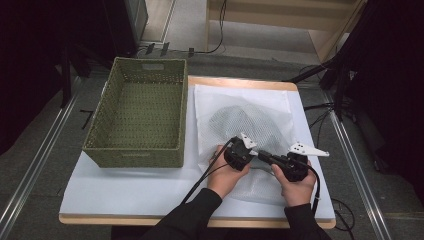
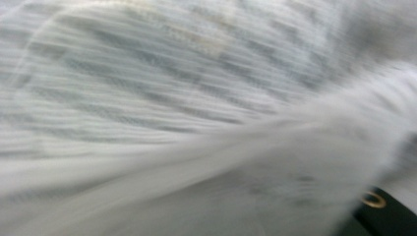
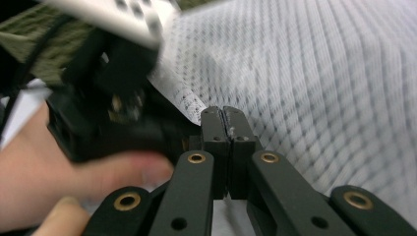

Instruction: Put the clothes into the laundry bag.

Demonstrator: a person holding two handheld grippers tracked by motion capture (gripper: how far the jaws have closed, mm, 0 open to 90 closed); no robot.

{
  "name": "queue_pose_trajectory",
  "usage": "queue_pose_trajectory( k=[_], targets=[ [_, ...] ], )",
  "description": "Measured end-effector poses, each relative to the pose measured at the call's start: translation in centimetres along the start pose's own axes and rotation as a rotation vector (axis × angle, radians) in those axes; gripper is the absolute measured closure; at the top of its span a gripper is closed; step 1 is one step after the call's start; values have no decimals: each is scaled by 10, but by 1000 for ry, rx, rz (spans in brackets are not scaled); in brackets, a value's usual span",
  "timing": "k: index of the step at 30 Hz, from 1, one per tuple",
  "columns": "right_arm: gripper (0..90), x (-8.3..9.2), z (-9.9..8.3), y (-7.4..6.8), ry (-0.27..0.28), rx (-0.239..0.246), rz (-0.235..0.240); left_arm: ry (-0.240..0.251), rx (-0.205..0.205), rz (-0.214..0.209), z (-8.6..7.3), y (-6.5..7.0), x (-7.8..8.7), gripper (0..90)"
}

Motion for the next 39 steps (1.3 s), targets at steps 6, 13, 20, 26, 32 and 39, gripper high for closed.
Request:
queue_pose_trajectory(
  k=[6, 13, 20, 26, 32, 39],
  targets=[
    [900, -4, -5, 10, -15, -47, -27, 4, 41, 164, -5, -13, -5, 890],
    [900, -3, -4, 15, -1, -58, -29, 14, 40, -36, -20, 5, 10, 728],
    [900, -4, -4, 12, -1, -60, -30, -30, -1, 45, -12, 5, 4, 780],
    [900, -6, -6, 13, -7, -62, -28, -70, 34, 164, -3, -11, -10, 900],
    [900, -7, -7, 14, -14, -48, -39, -57, 71, 168, -2, -15, -12, 900],
    [900, -4, -6, 15, -5, -34, -34, -33, 9, 87, -31, -9, 20, 702]
  ],
)
Point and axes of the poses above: each handheld gripper's, and its own axes: x roughly backward along the jaws, z roughly out of its top, y roughly to its right, the point moved 6 cm from there along -x, roughly forward along the jaws, and after that the axes turned 14 degrees about -x, right-handed, at the moved point
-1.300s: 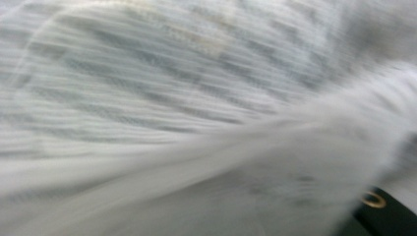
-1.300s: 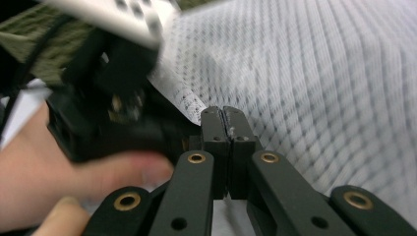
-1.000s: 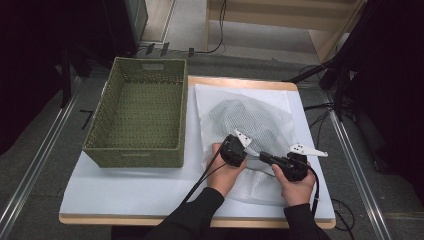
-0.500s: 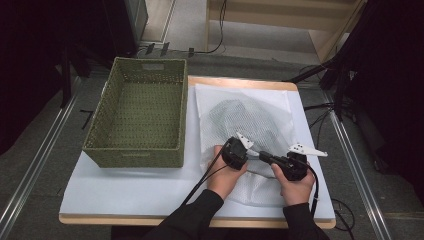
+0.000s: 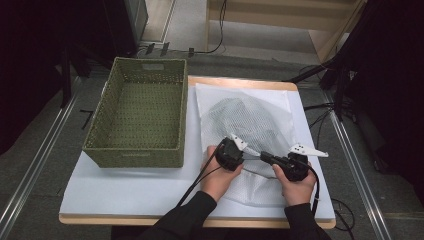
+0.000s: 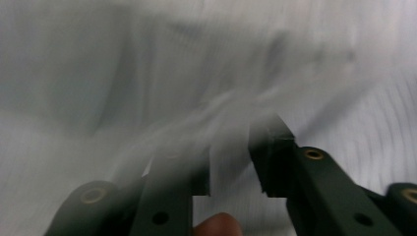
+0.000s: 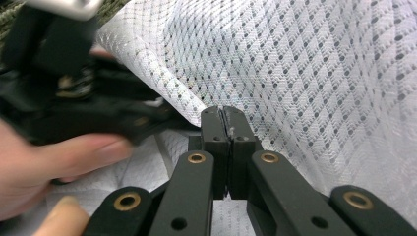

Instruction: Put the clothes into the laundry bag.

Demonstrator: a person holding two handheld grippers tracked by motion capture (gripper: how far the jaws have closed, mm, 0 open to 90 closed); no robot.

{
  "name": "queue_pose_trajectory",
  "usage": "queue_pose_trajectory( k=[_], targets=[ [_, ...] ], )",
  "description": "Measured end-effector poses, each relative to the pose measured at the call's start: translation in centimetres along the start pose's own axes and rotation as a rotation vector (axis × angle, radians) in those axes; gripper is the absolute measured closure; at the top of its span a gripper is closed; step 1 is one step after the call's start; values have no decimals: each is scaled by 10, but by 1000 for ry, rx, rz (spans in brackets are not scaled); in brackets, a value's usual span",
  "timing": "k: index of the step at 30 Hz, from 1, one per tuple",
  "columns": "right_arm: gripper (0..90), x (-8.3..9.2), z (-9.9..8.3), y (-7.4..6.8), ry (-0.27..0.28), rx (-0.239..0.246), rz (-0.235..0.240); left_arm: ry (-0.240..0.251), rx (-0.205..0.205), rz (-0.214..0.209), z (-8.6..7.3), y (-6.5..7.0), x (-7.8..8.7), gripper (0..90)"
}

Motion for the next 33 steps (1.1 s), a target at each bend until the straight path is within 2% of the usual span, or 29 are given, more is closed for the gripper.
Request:
queue_pose_trajectory(
  k=[6, 7, 11, 14, 16, 17, 21, 22, 24, 26, 29, 31, 32, 33],
  targets=[
    [900, 0, -2, -5, -15, 36, 0, 20, -32, -31, -33, 0, 37, 648],
    [900, 0, -3, -7, -21, 45, 3, 26, -28, -37, -38, 1, 42, 647],
    [900, 1, -7, -17, -43, 93, 10, 43, -34, -13, -61, 0, 68, 748],
    [900, 2, -11, -23, -63, 131, 7, 68, -2, -9, -77, -6, 86, 803],
    [900, 2, -15, -26, -77, 150, 6, 72, -13, -8, -85, -10, 98, 831],
    [900, 2, -17, -27, -85, 161, -1, 78, -3, -2, -88, -13, 105, 842],
    [900, 4, -23, -25, -98, 168, -20, 100, 30, -16, -101, -20, 121, 868],
    [900, 4, -24, -23, -102, 168, -23, 109, 50, -32, -104, -22, 124, 867],
    [900, 4, -29, -21, -116, 164, -28, 136, 82, -59, -105, -22, 129, 831],
    [900, 3, -33, -18, -135, 166, -39, 154, 97, -89, -102, -19, 131, 727],
    [876, 2, -38, -17, -151, 164, -36, 157, 79, -106, -98, -11, 128, 594],
    [799, 5, -38, -17, -142, 163, -25, 158, 68, -120, -96, -5, 127, 540],
    [711, 13, -34, -17, -101, 159, -10, 157, 62, -128, -96, -2, 126, 505],
    [711, 13, -34, -17, -101, 159, -10, 156, 58, -134, -96, -1, 126, 505]
  ],
)
Point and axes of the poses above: each handheld gripper's, and its own axes: x roughly backward along the jaws, z roughly out of its top, y roughly to its right, the point moved 6 cm from there along -x, roughly forward along the jaws, and after that the axes turned 14 degrees about -x, right-handed, at the moved point
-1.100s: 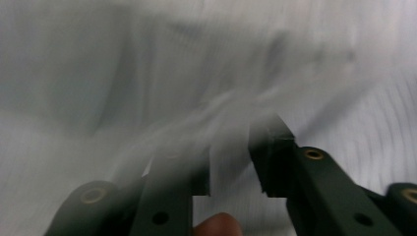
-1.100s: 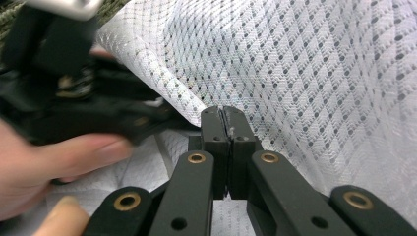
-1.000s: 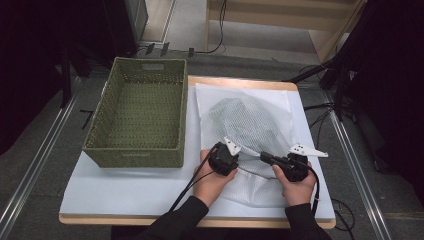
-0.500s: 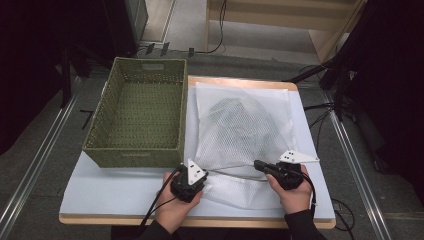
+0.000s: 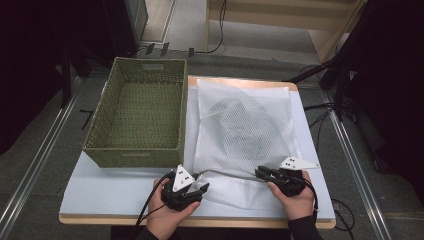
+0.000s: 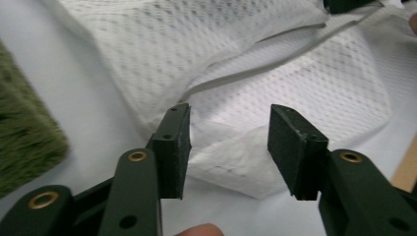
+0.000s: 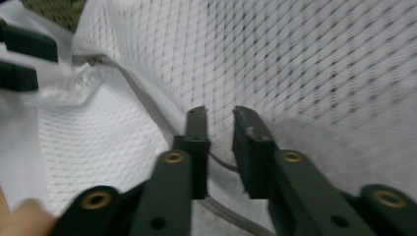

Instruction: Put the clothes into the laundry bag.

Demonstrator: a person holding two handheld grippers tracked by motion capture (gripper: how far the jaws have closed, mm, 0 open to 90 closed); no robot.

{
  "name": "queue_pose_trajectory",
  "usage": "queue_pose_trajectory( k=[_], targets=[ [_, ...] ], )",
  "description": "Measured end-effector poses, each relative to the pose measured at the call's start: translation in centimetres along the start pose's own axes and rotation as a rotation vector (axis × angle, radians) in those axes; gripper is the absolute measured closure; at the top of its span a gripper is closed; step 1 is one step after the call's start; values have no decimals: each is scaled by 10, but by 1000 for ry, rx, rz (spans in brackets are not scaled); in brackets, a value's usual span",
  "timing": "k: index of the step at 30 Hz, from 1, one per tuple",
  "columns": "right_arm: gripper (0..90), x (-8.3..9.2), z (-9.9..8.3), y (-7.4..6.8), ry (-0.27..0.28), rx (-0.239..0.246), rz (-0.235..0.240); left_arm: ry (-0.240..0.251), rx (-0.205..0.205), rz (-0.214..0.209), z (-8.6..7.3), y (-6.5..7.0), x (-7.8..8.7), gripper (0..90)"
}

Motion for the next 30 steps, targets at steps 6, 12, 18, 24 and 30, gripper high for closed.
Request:
queue_pose_trajectory(
  k=[6, 12, 18, 24, 30],
  targets=[
    [605, 43, 8, 24, 159, -74, -92, -11, -20, -15, -2, 6, -5, 509],
    [572, 71, -11, 69, 164, -229, -271, -68, -44, -41, -10, 8, -9, 818],
    [564, 76, -34, 92, 109, -276, -373, -60, -48, -97, -10, 8, 1, 900],
    [625, 74, -38, 99, 75, -241, -424, -72, -58, -139, -27, 20, 13, 897],
    [826, 79, -38, 109, 87, -299, -379, -20, -18, -192, -32, 10, 37, 802]
  ],
)
Point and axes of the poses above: each handheld gripper's, and its own axes: x roughly backward along the jaws, z roughly out of its top, y roughly to its right, the point moved 6 cm from there along -x, roughly forward along the jaws, and after that the axes turned 14 degrees about -x, right-handed, at the moved point
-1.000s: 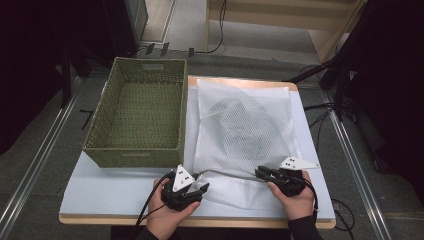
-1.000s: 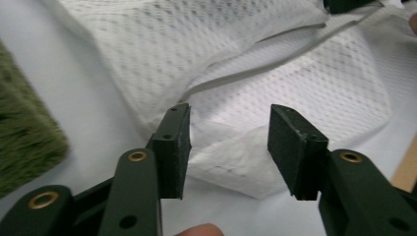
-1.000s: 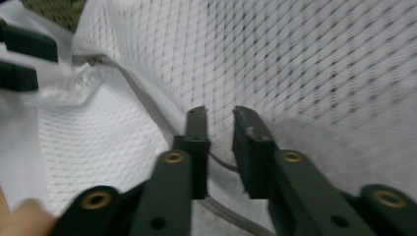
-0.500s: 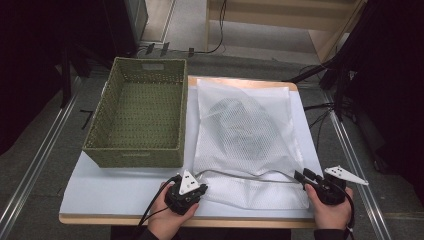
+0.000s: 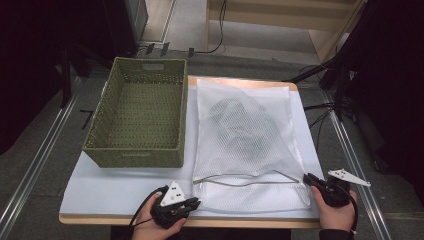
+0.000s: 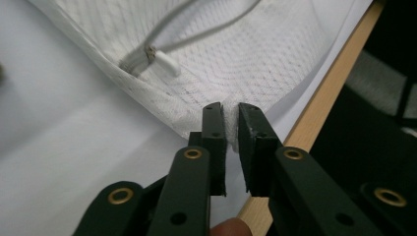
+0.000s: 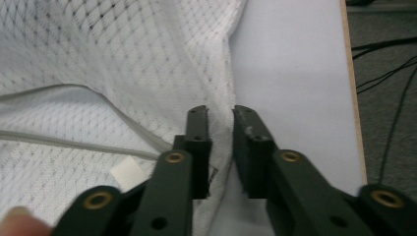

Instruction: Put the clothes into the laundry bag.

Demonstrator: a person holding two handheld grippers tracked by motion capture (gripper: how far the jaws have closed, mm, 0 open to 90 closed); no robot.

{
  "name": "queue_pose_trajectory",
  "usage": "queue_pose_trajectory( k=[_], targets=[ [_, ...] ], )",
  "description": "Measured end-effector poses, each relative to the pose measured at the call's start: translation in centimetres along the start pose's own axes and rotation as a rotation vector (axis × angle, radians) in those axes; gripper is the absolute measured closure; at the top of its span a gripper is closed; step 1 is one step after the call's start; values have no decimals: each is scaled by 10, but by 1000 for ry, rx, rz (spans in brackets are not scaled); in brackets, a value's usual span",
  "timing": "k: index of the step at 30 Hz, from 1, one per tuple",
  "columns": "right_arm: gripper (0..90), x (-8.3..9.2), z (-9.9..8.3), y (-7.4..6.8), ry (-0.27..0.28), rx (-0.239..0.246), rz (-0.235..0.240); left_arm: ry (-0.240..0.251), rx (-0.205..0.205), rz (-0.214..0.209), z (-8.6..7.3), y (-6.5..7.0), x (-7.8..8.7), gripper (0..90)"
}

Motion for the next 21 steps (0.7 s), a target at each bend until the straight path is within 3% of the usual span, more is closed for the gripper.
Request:
queue_pose_trajectory(
  k=[2, 5, 7, 9, 11, 13, 15, 17, 18, 21],
  targets=[
    [846, 1, 0, 2, -9, -25, 23, 57, 49, 35, 3, -14, 10, 712],
    [839, 2, 1, -2, 5, 4, 14, 124, 161, 93, 10, -36, 16, 571],
    [735, 3, 3, -3, 34, 10, 12, 149, 194, 139, 13, -46, 13, 535],
    [557, 4, 7, -3, 85, 2, -7, 144, 204, 163, 16, -51, 6, 510],
    [515, 3, 8, 0, 88, -18, -20, 114, 195, 178, 18, -52, -4, 502],
    [563, -1, 5, -1, 48, -21, -5, 86, 186, 172, 20, -51, -15, 496],
    [634, -4, 1, -6, 14, 20, 15, 53, 175, 160, 19, -49, -24, 490],
    [728, -6, 0, -10, -5, 40, 29, 23, 190, 133, 16, -49, -32, 508],
    [776, -7, 0, -11, -11, 45, 43, 12, 203, 104, 15, -48, -35, 570],
    [894, -6, 0, -12, -23, 41, 70, 6, 200, 97, 15, -49, -35, 717]
  ],
)
Point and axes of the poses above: each handheld gripper's, and its own axes: x roughly backward along the jaws, z roughly out of its top, y roughly to its right, the point moved 6 cm from there along -x, roughly forward along the jaws, and after that the axes turned 14 degrees about -x, right-handed, at the moved point
